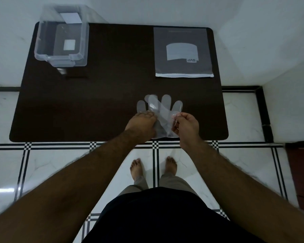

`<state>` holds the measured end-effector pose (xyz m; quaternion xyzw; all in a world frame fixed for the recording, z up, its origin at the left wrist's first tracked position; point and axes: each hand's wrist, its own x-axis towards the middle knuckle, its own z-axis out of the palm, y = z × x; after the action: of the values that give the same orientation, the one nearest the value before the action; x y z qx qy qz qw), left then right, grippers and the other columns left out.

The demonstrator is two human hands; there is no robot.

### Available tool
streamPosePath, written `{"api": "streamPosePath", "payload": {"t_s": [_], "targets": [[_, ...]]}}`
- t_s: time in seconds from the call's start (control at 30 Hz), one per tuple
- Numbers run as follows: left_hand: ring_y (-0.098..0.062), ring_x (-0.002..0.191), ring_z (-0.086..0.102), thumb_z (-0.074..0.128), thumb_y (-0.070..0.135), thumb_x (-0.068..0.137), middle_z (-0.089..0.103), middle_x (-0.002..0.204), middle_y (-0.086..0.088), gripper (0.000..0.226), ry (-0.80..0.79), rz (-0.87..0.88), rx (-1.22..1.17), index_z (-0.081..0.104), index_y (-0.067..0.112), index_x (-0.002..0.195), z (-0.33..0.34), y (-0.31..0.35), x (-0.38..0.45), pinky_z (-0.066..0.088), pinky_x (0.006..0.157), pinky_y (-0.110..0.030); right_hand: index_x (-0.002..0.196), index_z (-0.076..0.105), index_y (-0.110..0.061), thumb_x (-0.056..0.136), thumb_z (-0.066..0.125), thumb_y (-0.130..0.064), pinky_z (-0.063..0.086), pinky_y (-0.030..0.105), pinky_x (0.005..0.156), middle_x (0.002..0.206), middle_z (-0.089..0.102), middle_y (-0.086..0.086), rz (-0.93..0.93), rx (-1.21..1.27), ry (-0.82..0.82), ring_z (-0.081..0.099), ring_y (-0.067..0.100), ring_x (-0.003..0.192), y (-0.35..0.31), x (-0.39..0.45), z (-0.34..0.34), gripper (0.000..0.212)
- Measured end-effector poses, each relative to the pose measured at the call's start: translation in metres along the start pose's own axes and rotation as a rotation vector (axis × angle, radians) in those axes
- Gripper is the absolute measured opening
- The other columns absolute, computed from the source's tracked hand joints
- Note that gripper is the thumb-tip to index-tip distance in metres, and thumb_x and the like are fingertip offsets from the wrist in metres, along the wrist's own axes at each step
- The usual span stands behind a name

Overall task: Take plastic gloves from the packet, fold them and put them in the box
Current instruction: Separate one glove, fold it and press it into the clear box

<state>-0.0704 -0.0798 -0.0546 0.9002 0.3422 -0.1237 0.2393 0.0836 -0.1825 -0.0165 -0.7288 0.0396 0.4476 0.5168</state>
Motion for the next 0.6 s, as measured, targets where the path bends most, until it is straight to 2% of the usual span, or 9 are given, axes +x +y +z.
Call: {"api": "streamPosePath", "payload": {"t_s": [0.1, 0.2, 0.3, 0.4, 0.6], "targets": [[-0.028, 0.164, 0.025, 0.064, 0.061, 0.098, 0.026, 0.178, -0.009, 0.094, -0.076, -0.017, 0.065, 0.025, 0.016, 0.17, 0.005, -0.006, 0.005, 0.021, 0.134, -0.051, 0.118, 0.069, -0.018, 0.105, 0.064, -0.012, 0.062, 0.028, 0.074, 0.12, 0.068, 0.003, -0.015, 0.01, 0.003, 0.07, 0.019, 0.103, -0.006, 0.003, 0.0, 0.016], [-0.025, 0.168, 0.005, 0.054, 0.065, 0.101, 0.006, 0.182, -0.006, 0.099, -0.094, -0.048, 0.131, 0.005, 0.017, 0.173, 0.01, -0.013, 0.013, 0.008, 0.136, -0.052, 0.118, 0.07, -0.019, 0.104, 0.064, -0.01, 0.061, 0.026, 0.072, 0.118, 0.068, 0.002, -0.042, 0.012, 0.024, 0.069, 0.017, 0.101, -0.016, 0.006, 0.003, 0.017], [-0.024, 0.168, -0.001, 0.046, 0.066, 0.104, 0.0, 0.183, -0.005, 0.096, -0.097, -0.052, 0.17, 0.001, 0.018, 0.174, 0.006, -0.02, 0.022, 0.003, 0.135, -0.053, 0.118, 0.07, -0.018, 0.105, 0.063, -0.008, 0.064, 0.029, 0.079, 0.115, 0.067, 0.0, -0.068, 0.037, 0.026, 0.068, 0.016, 0.098, -0.026, 0.01, 0.005, 0.018], [-0.023, 0.168, -0.003, 0.045, 0.066, 0.104, -0.002, 0.183, -0.005, 0.096, -0.089, -0.003, 0.209, -0.002, 0.018, 0.173, -0.001, -0.024, 0.029, 0.0, 0.135, -0.054, 0.116, 0.07, -0.021, 0.105, 0.064, -0.01, 0.066, 0.036, 0.088, 0.119, 0.067, 0.001, -0.059, 0.038, 0.033, 0.07, 0.019, 0.104, -0.036, 0.013, 0.005, 0.017], [-0.023, 0.168, -0.008, 0.031, 0.077, 0.103, -0.013, 0.181, -0.006, 0.099, -0.176, 0.15, 0.335, -0.011, 0.02, 0.172, 0.005, -0.031, 0.028, -0.006, 0.134, -0.052, 0.115, 0.071, -0.022, 0.103, 0.068, -0.013, 0.066, 0.035, 0.083, 0.122, 0.069, 0.004, -0.052, 0.061, 0.042, 0.071, 0.023, 0.109, -0.04, 0.012, 0.001, 0.015]]}}
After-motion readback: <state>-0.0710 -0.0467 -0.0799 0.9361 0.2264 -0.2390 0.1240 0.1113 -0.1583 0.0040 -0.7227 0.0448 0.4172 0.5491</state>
